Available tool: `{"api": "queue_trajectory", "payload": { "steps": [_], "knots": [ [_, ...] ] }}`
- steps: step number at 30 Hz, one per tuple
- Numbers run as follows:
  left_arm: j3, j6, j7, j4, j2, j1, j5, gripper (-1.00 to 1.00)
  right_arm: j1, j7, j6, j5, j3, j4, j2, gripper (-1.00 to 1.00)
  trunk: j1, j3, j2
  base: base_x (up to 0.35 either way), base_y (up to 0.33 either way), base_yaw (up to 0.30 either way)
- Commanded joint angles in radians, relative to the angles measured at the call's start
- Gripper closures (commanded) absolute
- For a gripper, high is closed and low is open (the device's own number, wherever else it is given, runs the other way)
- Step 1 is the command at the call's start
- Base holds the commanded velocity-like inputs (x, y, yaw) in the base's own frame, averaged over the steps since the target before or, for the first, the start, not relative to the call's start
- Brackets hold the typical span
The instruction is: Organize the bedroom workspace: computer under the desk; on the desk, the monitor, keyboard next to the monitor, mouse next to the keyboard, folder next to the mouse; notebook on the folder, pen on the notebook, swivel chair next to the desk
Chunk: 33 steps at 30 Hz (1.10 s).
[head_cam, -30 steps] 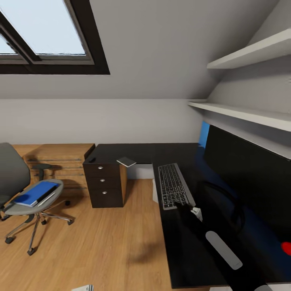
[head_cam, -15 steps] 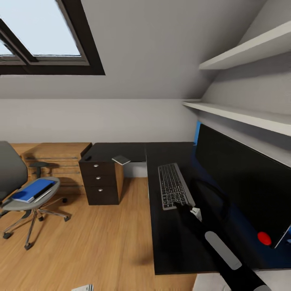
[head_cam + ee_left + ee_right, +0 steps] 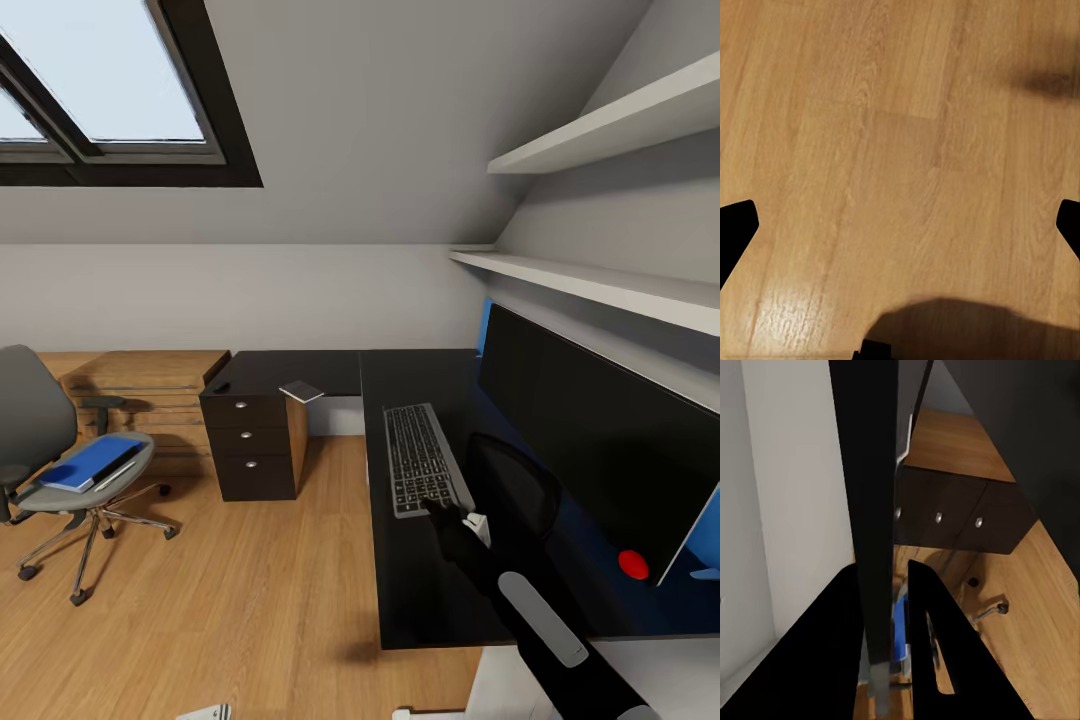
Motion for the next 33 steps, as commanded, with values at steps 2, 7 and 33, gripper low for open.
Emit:
{"api": "queue_trajectory", "payload": {
  "steps": [2,7,33],
  "knots": [
    [-0.008,-0.003,0.001,0.001,0.000,-0.001,0.008,-1.00,-0.001,0.042,0.002,-0.028,0.002,0.001,0.000,1.00,0.000,-0.001,-0.001,0.000,0.000,0.000],
    [-0.008,-0.004,0.001,0.001,0.000,-0.001,0.008,-1.00,0.000,0.061,0.003,-0.034,0.001,0.001,0.000,1.00,0.000,-0.001,-0.001,0.000,0.000,0.000],
    [-0.006,-0.072,-0.001,0.001,0.000,-0.001,0.008,-1.00,0.000,0.062,-0.060,-0.030,0.001,0.105,0.004,1.00,0.000,-0.001,-0.001,0.055,-0.035,0.000]
  ]
}}
